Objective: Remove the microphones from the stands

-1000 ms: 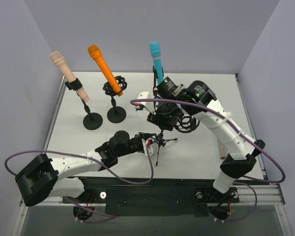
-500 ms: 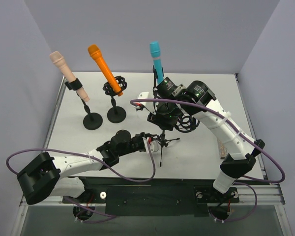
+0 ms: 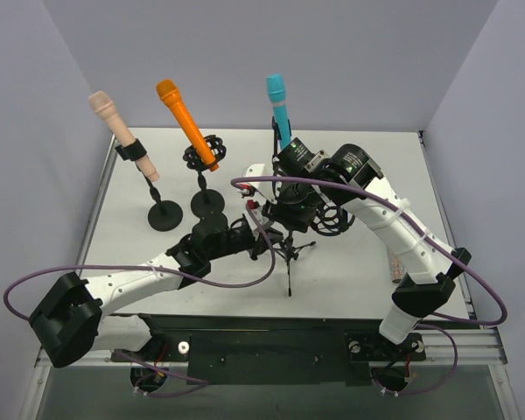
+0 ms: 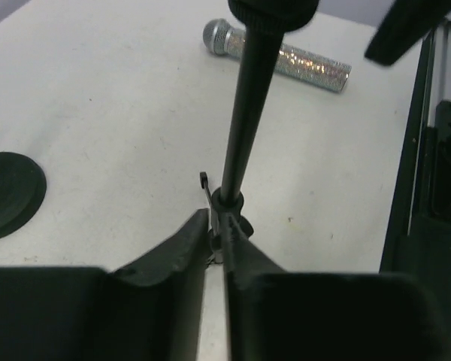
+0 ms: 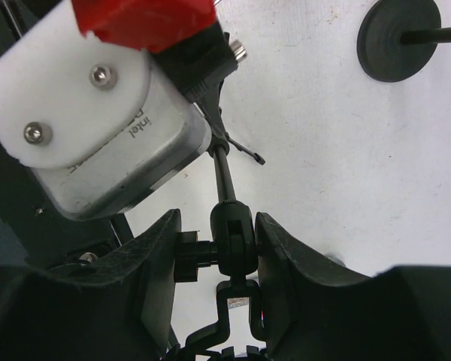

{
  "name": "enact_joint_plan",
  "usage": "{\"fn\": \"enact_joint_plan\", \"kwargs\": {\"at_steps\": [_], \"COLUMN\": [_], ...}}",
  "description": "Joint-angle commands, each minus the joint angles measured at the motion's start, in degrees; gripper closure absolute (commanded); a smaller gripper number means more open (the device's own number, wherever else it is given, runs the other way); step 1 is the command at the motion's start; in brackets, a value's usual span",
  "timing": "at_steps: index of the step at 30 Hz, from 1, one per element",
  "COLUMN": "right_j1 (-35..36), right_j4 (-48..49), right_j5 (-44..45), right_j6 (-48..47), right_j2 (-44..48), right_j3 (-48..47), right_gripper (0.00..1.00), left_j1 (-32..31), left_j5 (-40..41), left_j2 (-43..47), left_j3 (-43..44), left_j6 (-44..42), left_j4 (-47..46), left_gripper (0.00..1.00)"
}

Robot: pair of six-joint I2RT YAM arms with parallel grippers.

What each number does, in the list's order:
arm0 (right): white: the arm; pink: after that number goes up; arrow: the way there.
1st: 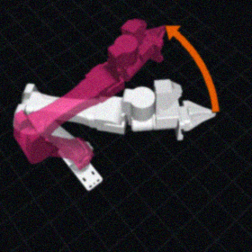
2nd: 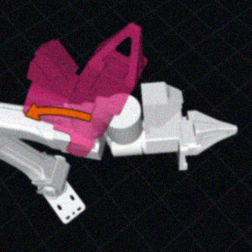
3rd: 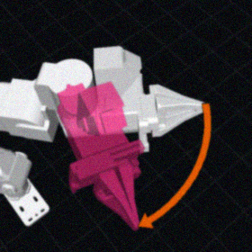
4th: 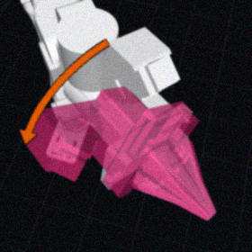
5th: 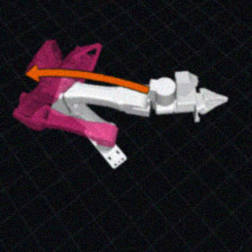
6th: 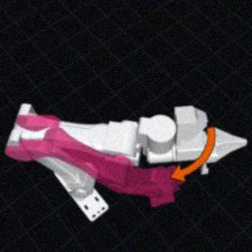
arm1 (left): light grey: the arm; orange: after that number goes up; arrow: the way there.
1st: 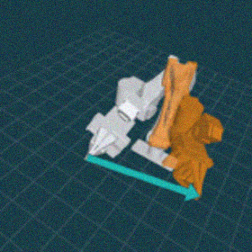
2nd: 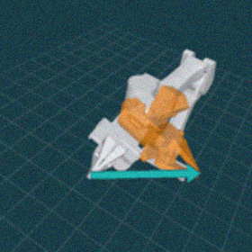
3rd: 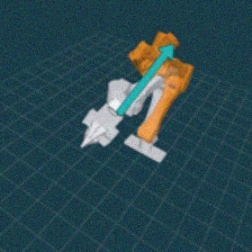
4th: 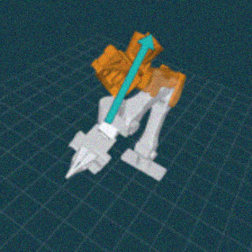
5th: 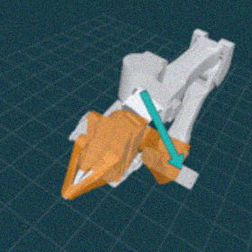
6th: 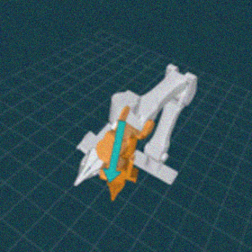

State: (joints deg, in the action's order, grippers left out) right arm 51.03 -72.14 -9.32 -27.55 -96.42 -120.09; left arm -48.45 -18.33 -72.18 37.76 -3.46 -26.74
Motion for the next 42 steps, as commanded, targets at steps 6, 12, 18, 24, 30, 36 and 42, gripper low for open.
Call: {"fn": "enact_joint_plan", "kwargs": {"at_steps": [6,12,18,24,30,36,42], "right_j1": [-0.14,-0.05,-0.05,-0.05,-0.14,-0.14,-0.22], "right_j4": [-0.46,-0.46,-0.46,-0.37,-0.46,-0.37,-0.37], "right_j5": [0.8,0.88,1.06,1.15,1.15,1.06,0.89], "right_j6": [-0.22,-0.05,-0.05,0.04,-0.05,-0.13,-0.22], "right_j2": [1.59,1.41,1.32,1.15,0.88,0.53,0.27], "right_j3": [0.65,0.21,-0.05,0.03,0.04,-0.05,0.03], "right_gripper": [1.0,1.0,1.0,1.0,1.0,1.0,1.0], "left_j1": [-0.07,-1.39,-4.2,-5.16,-5.78,-5.78,-5.78], "left_j5": [0.04,1.02,2.33,0.13,-0.13,-0.57,0.04], "left_j2": [3.98,3.72,4.07,3.02,1.08,-0.5,-0.15], "left_j3": [-3.74,-4.27,-4.97,-5.32,-7.08,-8.4,-9.02], "left_j6": [-3.89,-10.24,-12.79,-15.08,-18.24,-19.91,-19.91], "left_j4": [3.28,-0.94,-2.87,-1.56,-0.94,-1.21,1.6], "left_gripper": [0.46,0.46,0.45,0.45,0.45,0.45,0.44]}}
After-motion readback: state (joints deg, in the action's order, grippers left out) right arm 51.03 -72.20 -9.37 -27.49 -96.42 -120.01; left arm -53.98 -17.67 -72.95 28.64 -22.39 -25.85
